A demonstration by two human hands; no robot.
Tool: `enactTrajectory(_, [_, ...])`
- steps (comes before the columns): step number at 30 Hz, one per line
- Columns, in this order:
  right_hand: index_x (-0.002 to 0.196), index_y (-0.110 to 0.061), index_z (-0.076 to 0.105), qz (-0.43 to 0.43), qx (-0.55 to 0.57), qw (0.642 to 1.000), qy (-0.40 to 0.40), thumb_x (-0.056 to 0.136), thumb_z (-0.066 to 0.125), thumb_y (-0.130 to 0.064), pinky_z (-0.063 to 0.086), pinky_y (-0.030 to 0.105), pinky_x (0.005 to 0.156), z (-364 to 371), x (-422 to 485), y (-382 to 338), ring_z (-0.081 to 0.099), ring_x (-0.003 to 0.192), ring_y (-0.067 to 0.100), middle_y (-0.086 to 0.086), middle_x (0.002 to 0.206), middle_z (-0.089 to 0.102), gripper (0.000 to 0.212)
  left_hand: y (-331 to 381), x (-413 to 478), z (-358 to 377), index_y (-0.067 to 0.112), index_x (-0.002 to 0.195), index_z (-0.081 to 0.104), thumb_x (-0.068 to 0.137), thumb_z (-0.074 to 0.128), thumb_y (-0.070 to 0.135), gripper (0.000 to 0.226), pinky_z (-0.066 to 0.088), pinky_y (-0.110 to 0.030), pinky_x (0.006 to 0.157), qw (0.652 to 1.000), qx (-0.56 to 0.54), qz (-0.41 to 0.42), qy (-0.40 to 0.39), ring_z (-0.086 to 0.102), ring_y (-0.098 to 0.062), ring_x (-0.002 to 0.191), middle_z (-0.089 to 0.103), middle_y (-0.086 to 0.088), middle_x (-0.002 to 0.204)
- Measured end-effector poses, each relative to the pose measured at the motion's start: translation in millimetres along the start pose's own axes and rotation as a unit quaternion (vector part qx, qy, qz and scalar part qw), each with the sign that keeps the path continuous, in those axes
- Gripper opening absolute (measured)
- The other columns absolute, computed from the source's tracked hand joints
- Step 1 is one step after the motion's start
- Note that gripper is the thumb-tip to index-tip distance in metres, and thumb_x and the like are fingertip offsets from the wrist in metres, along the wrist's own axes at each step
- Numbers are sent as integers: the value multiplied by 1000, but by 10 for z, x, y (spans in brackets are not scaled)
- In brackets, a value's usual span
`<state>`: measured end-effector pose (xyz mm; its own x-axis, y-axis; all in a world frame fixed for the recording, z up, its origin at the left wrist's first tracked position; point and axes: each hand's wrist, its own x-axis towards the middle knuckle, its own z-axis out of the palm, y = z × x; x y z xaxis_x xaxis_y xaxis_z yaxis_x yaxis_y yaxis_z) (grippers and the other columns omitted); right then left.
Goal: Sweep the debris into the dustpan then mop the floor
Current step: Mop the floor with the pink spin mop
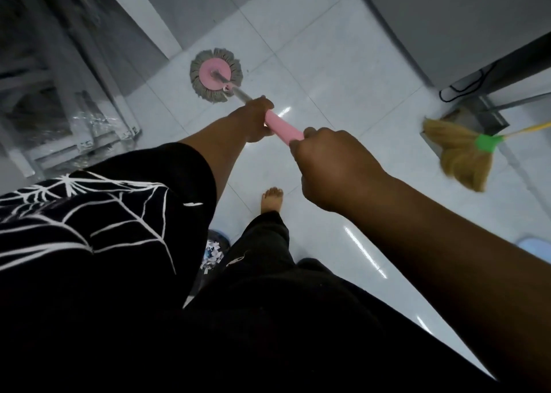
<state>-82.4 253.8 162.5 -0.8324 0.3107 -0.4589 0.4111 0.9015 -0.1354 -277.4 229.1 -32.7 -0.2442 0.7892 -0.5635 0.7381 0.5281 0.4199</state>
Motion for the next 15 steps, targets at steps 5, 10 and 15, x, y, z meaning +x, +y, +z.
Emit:
enactTrajectory(5, [110, -7, 61, 9, 2, 1000, 2, 86, 55, -2, 38, 29, 55, 202, 48, -1, 43, 61, 19, 7, 87, 47, 25, 0, 112, 49, 4, 146, 31, 89, 67, 23, 70, 38, -42, 108, 998, 31, -42, -27, 44, -31, 132, 33, -12, 147])
enactTrajectory(10, [104, -7, 61, 20, 8, 1000, 4, 85, 58, -7, 19, 27, 45, 364, -541, 108, 30, 51, 14, 7, 83, 48, 19, 398, -172, 386, 4, 145, 32, 91, 65, 25, 67, 38, -40, 108, 999, 33, -11, -38, 43, -28, 132, 36, -13, 147])
enactTrajectory(15, [107, -11, 59, 55, -1, 998, -21, 86, 55, -6, 21, 25, 46, 558, -1601, 172, 44, 58, 18, 4, 90, 52, 22, 1146, -761, 932, 8, 145, 35, 91, 66, 28, 65, 40, -37, 106, 997, 20, 27, -71, 45, -27, 131, 40, -11, 147])
